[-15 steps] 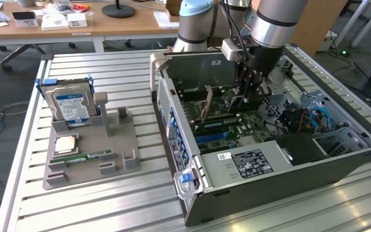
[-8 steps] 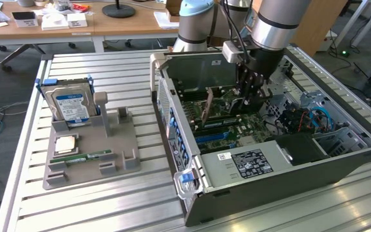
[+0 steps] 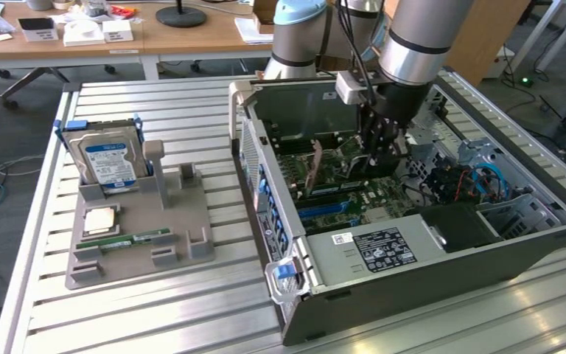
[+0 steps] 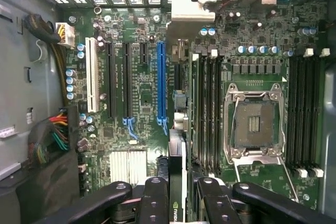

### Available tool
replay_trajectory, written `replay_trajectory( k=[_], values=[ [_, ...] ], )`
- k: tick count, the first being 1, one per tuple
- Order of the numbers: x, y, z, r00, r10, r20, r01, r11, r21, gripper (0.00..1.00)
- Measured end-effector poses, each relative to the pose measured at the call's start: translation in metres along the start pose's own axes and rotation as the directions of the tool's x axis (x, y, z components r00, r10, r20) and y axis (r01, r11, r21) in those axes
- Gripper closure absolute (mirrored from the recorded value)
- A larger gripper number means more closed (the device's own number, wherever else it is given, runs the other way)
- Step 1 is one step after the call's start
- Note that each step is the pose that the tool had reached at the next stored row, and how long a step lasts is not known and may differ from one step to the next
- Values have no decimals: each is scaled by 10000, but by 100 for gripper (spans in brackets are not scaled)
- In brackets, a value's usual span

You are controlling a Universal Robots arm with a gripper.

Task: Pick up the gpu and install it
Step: 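Insert the gpu into the slot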

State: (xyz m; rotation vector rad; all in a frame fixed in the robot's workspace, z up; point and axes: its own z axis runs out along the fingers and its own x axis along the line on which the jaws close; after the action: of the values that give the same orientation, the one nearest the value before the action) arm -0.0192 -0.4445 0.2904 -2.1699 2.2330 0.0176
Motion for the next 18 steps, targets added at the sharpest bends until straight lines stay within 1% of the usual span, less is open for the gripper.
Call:
replay_trajectory(
  k=[9,13,16,18],
  values=[
    [62,66,31,10000,-25,11,25,10000,23,74],
    [67,115,41,10000,-63,55,62,10000,71,74],
    [70,143,50,9999,-85,66,84,9999,92,74],
    [79,150,56,9999,-95,63,94,9999,93,74]
  ],
)
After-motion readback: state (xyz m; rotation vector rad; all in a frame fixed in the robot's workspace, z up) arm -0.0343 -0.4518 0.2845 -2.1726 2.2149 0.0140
